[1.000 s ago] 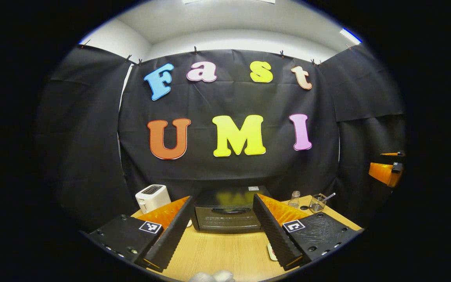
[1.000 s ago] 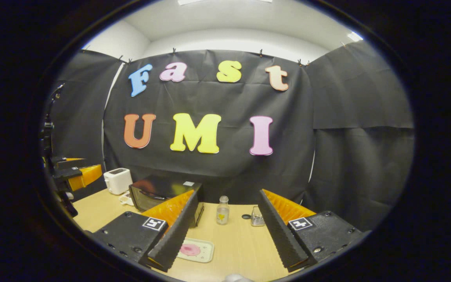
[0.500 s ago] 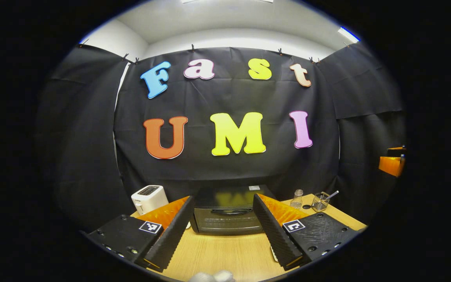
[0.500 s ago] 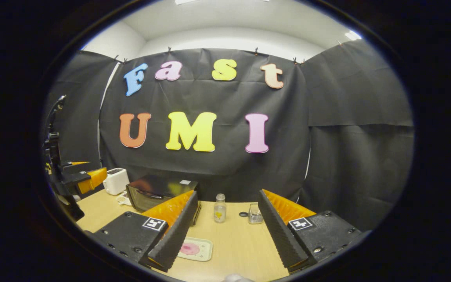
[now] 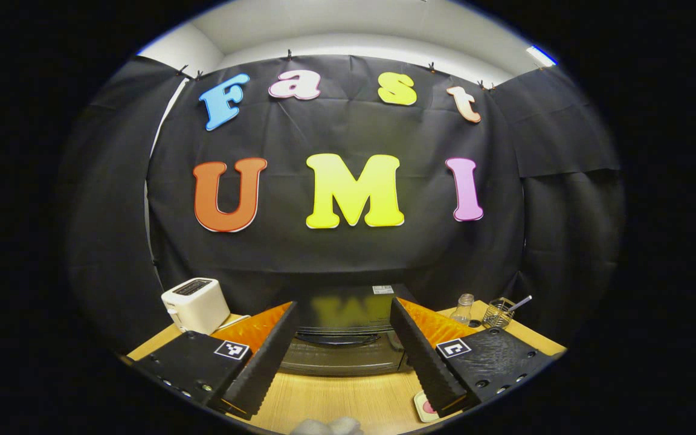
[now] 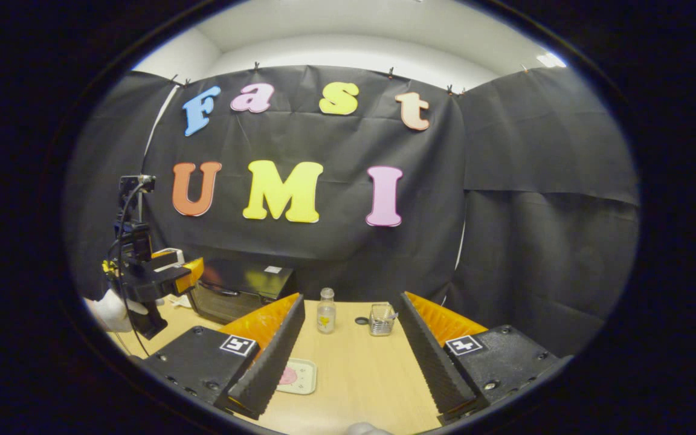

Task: Open the electric oven with the left hand, put the food in, and close the electric oven.

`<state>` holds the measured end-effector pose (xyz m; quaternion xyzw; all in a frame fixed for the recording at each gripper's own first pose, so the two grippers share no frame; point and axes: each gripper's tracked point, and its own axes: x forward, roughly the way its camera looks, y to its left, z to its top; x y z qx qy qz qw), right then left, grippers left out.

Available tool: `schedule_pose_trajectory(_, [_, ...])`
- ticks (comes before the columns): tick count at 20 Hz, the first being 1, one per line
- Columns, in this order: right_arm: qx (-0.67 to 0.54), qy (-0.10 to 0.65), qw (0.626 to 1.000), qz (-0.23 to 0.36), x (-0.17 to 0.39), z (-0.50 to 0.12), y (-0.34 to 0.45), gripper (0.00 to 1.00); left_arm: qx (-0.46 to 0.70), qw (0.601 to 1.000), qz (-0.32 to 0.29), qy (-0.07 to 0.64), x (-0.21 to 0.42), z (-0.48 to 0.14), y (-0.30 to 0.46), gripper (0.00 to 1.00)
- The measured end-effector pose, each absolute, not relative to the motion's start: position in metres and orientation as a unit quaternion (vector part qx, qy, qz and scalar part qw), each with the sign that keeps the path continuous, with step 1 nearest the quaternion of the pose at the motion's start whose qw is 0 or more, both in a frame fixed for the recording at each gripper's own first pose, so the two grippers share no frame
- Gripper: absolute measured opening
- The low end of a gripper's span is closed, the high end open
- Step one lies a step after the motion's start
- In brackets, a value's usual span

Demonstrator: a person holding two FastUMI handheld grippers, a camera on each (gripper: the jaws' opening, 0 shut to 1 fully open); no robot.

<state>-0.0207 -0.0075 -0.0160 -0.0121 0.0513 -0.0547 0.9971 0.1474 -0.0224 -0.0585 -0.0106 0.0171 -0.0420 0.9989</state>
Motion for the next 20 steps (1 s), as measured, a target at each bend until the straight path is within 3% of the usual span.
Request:
schedule_pose_trajectory(2, [-0.017, 0.064, 0.995, -0.068, -0.022, -0.022, -0.015, 0.96, -0.007, 0.999, -0.041, 0.03, 0.17, -0.075, -0.021, 1.0])
schedule_pose_trajectory(3, [-0.019, 0.07, 0.995, -0.074, -0.023, -0.025, -0.018, 0.96, -0.003, 0.999, -0.038, 0.036, 0.181, -0.084, -0.02, 0.96])
schedule_pose_trajectory(10, [-0.009, 0.095, 0.992, -0.086, -0.003, -0.037, -0.016, 0.96, -0.005, 0.996, -0.031, 0.083, 0.231, -0.142, -0.016, 0.97])
schedule_pose_trajectory(20, [0.006, 0.108, 0.993, -0.058, 0.018, -0.043, 0.012, 0.97, 0.007, 0.994, -0.037, 0.101, 0.231, -0.16, -0.021, 0.96])
